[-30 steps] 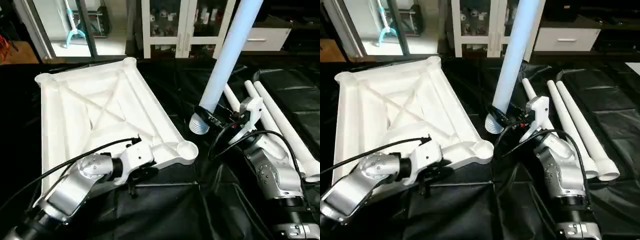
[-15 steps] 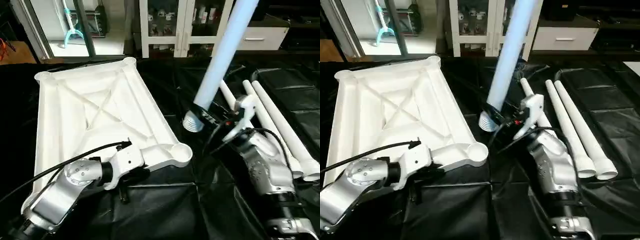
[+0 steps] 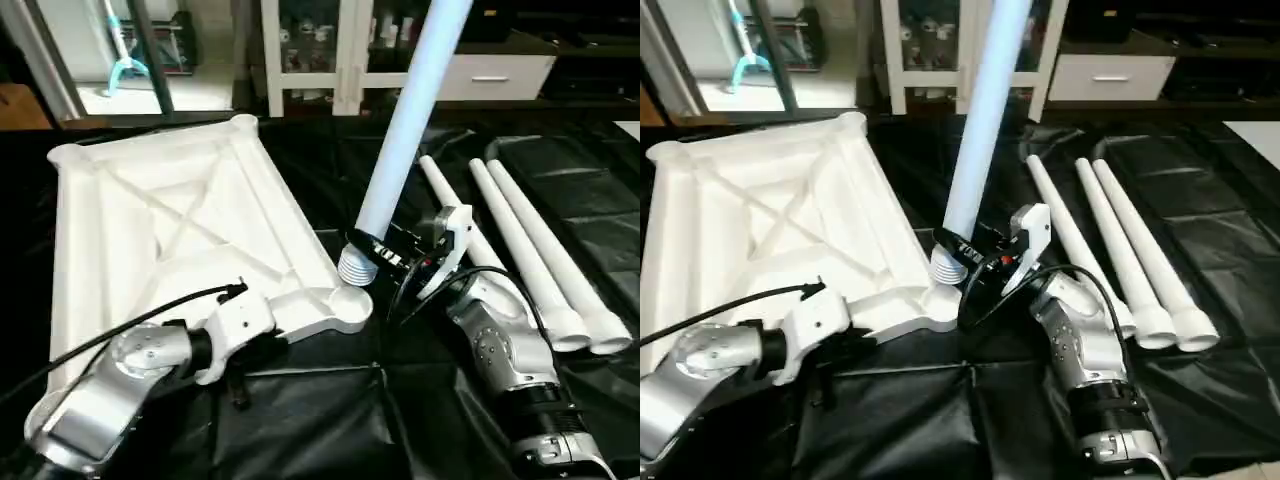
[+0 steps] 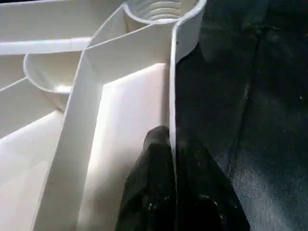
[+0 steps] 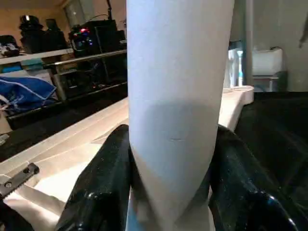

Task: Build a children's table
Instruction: Insert table leg to table base

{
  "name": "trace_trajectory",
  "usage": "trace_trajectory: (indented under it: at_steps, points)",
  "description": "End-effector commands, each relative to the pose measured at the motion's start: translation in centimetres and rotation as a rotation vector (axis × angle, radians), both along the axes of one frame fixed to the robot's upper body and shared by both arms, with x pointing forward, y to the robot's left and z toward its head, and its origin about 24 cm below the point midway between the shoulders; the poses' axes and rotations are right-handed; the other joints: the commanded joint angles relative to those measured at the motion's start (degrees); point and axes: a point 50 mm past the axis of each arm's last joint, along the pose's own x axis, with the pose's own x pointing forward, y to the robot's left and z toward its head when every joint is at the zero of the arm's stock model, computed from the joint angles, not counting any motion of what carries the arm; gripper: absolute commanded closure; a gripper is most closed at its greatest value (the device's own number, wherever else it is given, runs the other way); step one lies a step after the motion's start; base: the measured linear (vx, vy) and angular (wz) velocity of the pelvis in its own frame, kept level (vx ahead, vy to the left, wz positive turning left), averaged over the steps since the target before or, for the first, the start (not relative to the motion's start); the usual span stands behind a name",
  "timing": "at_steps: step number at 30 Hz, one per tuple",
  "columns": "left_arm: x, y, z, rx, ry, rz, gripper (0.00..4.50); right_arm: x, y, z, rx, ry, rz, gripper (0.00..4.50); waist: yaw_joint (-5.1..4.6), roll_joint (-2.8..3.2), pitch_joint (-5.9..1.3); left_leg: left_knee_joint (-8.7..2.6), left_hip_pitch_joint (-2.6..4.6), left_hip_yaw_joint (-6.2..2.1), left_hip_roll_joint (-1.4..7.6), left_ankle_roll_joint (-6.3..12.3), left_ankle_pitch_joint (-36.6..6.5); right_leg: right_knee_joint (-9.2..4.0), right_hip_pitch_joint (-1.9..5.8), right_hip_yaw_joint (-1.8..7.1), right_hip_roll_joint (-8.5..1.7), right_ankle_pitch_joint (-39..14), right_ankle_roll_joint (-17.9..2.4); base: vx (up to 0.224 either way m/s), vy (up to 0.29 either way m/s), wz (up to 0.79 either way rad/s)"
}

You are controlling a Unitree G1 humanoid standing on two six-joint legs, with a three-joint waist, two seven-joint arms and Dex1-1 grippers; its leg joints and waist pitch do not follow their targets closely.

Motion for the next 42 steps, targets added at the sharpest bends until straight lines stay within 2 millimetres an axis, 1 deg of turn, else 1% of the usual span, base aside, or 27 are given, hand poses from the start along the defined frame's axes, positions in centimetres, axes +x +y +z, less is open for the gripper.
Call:
trace_trajectory:
  at_steps: [1,2,3,4,5,6,7,8,10,12,13,14,17,18,19,20,22,23,24,26,29,30,32,36,39,40,42]
  points:
    - [0.0,-0.3,-0.1,-0.046,0.016,0.029,3.89,0.4,0.2,1.1,0.002,-0.049,0.011,2.64,0.15,-0.14,-2.68,-6.30,1.47,-2.94,6.29,-0.36,-15.7,-4.69,0.62,2.62,-5.04,-12.2,-13.4,0.000,0.000,0.00]
    - [0.1,-0.4,0.2,-0.053,0.009,0.025,3.81,0.5,0.1,1.1,0.005,-0.052,0.010,2.64,0.48,0.01,-2.71,-6.26,1.78,-2.79,6.35,-0.49,-15.3,-4.71,0.37,2.65,-5.02,-11.1,-13.6,0.000,0.000,0.00]
    - [0.1,-0.3,0.5,-0.050,-0.009,0.008,3.61,0.6,0.1,1.2,0.006,-0.056,0.008,2.64,0.63,-0.15,-2.67,-6.31,1.52,-2.72,6.30,-0.18,-14.3,-4.51,0.54,2.66,-4.94,-9.0,-13.9,0.000,0.000,0.00]
    - [0.1,-0.2,0.6,-0.047,-0.013,0.003,3.61,0.6,0.1,1.1,0.006,-0.057,0.007,2.64,0.69,-0.30,-2.64,-6.34,1.37,-2.73,6.30,0.12,-13.6,-4.45,0.68,2.65,-4.99,-8.2,-13.9,0.000,0.000,0.00]
    - [0.1,-0.2,0.6,-0.046,-0.014,0.002,3.55,0.6,0.1,1.1,0.006,-0.058,0.007,2.64,0.81,-0.22,-2.69,-6.31,1.36,-2.74,6.35,0.34,-12.9,-4.34,0.75,2.64,-5.06,-7.4,-13.9,0.000,0.000,0.00]
    - [-0.3,0.3,0.6,-0.024,-0.006,-0.023,3.55,0.6,0.2,1.0,0.004,-0.058,0.006,2.64,1.08,-0.21,-2.78,-6.20,1.43,-2.63,6.34,1.16,-10.4,-4.10,0.84,2.57,-5.01,-4.1,-14.2,0.000,0.000,0.00]
    - [-0.4,0.6,0.6,-0.011,0.001,-0.031,3.55,0.6,0.2,1.0,0.004,-0.058,0.006,2.64,1.08,-0.21,-2.78,-6.20,1.43,-2.63,6.34,1.16,-10.4,-4.10,0.84,2.57,-5.01,-4.1,-14.2,0.000,0.000,0.00]
    - [-0.5,0.8,0.5,0.000,0.006,-0.035,3.55,0.6,0.2,1.0,0.004,-0.059,0.006,2.64,1.30,-0.18,-2.85,-6.10,1.52,-2.53,6.31,1.84,-8.8,-3.89,0.86,2.50,-4.95,-2.0,-14.5,0.000,0.000,0.00]
    - [-0.6,0.9,0.4,0.010,0.011,-0.036,3.55,0.6,0.2,1.0,0.004,-0.059,0.006,2.64,1.45,-0.41,-2.97,-5.85,1.60,-2.27,6.25,3.43,-4.1,-3.43,1.19,2.35,-4.91,3.5,-15.3,0.000,0.000,0.00]
    - [-0.9,1.7,-0.1,0.060,0.028,-0.042,3.55,0.7,0.3,1.0,0.005,-0.059,0.006,2.64,1.59,-0.41,-2.92,-5.76,1.50,-2.20,6.28,4.66,-2.7,-3.30,1.35,2.30,-4.99,4.8,-15.7,0.000,0.000,0.00]
    - [-0.9,1.7,-0.1,0.060,0.028,-0.042,3.55,0.7,0.3,1.0,0.005,-0.059,0.006,2.64,1.59,-0.41,-2.92,-5.76,1.50,-2.20,6.28,4.66,-2.7,-3.30,1.35,2.30,-4.99,4.8,-15.7,0.000,0.000,0.00]
    - [-1.0,2.0,-0.3,0.085,0.030,-0.039,3.55,0.7,0.3,1.0,0.006,-0.061,0.006,2.64,1.60,-0.39,-2.59,-5.95,1.52,-2.18,6.32,4.58,-3.6,-3.44,1.23,2.32,-4.98,3.6,-15.7,0.000,0.000,0.00]
    - [-0.6,2.2,-0.3,0.093,0.013,-0.024,3.55,0.8,0.3,1.1,0.008,-0.065,0.005,2.64,1.53,-0.25,-2.32,-6.30,1.62,-2.23,6.55,2.93,-7.5,-3.88,1.22,2.44,-5.05,-1.5,-15.3,0.000,0.000,0.00]
    - [-0.5,2.2,-0.3,0.094,0.006,-0.019,3.55,0.8,0.3,1.1,0.008,-0.066,0.004,2.64,1.46,-0.28,-2.24,-6.45,1.69,-2.17,6.57,2.02,-9.1,-4.03,1.14,2.45,-4.94,-3.5,-15.1,0.000,0.000,0.00]
    - [-0.4,2.1,-0.2,0.078,0.007,-0.019,3.72,0.8,0.3,1.1,0.009,-0.067,0.004,2.64,1.46,-0.33,-2.24,-6.45,1.79,-2.10,6.56,1.59,-9.8,-4.09,1.05,2.49,-4.93,-4.2,-15.0,0.000,0.000,0.00]
    - [-0.2,1.9,-0.1,0.068,0.002,-0.017,3.72,0.8,0.4,1.1,0.010,-0.067,0.004,2.64,1.54,-0.03,-2.18,-6.48,1.91,-2.09,6.53,0.83,-10.9,-4.21,0.91,2.61,-4.97,-5.3,-14.8,0.000,0.000,0.00]
    - [0.1,1.5,0.1,0.037,-0.007,-0.008,3.83,0.8,0.4,1.1,0.013,-0.068,0.006,2.64,1.46,-0.30,-2.07,-6.58,1.93,-1.96,6.51,-0.33,-12.7,-4.41,0.79,2.73,-4.91,-7.2,-14.5,0.000,0.000,0.00]
    - [0.2,1.4,0.1,0.025,-0.006,-0.004,3.94,0.7,0.5,1.1,0.014,-0.069,0.007,2.64,1.62,-0.07,-2.11,-6.53,2.04,-1.97,6.53,-0.55,-12.9,-4.47,0.73,2.77,-5.00,-7.5,-14.5,0.000,0.000,0.00]
    - [0.3,1.2,0.1,0.021,-0.014,-0.001,4.03,0.6,0.6,1.0,0.015,-0.068,0.016,2.64,1.73,-0.07,-2.10,-6.51,2.28,-1.82,6.57,-0.76,-13.3,-4.61,0.45,2.83,-4.95,-7.8,-14.4,0.000,0.000,0.00]
    - [0.4,1.2,0.0,0.024,-0.015,-0.001,4.26,0.5,0.6,0.9,0.013,-0.064,0.023,2.64,1.81,-0.04,-2.04,-6.62,2.16,-1.84,6.61,-0.87,-13.3,-4.59,0.49,2.80,-4.87,-7.9,-14.2,0.000,0.000,0.00]
    - [0.4,1.1,-0.3,0.035,-0.010,-0.002,4.40,0.4,0.5,0.8,0.012,-0.056,0.032,2.64,1.70,0.11,-2.07,-6.82,1.95,-1.97,6.59,-1.19,-13.2,-4.39,0.59,2.65,-4.76,-7.4,-13.7,0.000,0.000,0.00]
    - [0.3,1.1,-0.4,0.046,-0.002,-0.004,4.46,0.4,0.3,0.8,0.009,-0.060,0.023,2.64,1.56,0.03,-2.14,-6.82,1.81,-2.05,6.59,-1.25,-12.7,-4.30,0.77,2.63,-4.82,-6.7,-13.7,0.000,0.000,0.00]
    - [0.2,1.2,-0.6,0.065,0.007,-0.005,4.46,0.5,0.1,0.9,0.003,-0.066,0.012,2.64,1.50,-0.01,-2.19,-6.72,1.91,-1.94,6.58,-0.93,-12.2,-4.32,0.72,2.66,-4.84,-5.7,-13.9,0.000,0.000,0.00]
    - [0.1,1.4,-1.4,0.143,0.018,-0.008,4.46,0.6,-0.4,0.8,-0.012,-0.065,-0.004,2.64,1.69,0.01,-2.17,-6.52,1.79,-1.87,6.57,0.26,-10.7,-4.37,0.90,2.74,-4.99,-4.5,-14.3,0.000,0.000,0.00]
    - [0.3,1.2,-1.6,0.163,0.028,0.012,4.46,0.6,-0.5,0.5,-0.036,-0.070,-0.022,2.64,1.64,0.07,-2.05,-6.65,1.96,-1.84,6.68,-0.26,-11.4,-4.40,0.69,2.62,-4.87,-5.6,-14.3,0.000,0.000,0.00]
    - [0.4,1.0,-1.6,0.149,0.033,0.019,4.46,0.6,-0.5,0.4,-0.037,-0.069,-0.025,2.64,1.53,0.03,-2.06,-6.71,1.81,-1.90,6.66,-0.62,-11.8,-4.37,0.87,2.63,-4.96,-6.0,-14.4,0.000,0.000,0.00]
    - [0.5,0.3,-1.2,0.095,0.042,0.017,4.46,0.5,-0.4,-0.3,-0.027,-0.036,-0.001,2.64,1.42,0.14,-1.94,-6.80,1.90,-1.93,6.67,-0.96,-12.8,-4.53,0.71,2.65,-4.90,-6.8,-14.4,0.000,0.000,0.00]
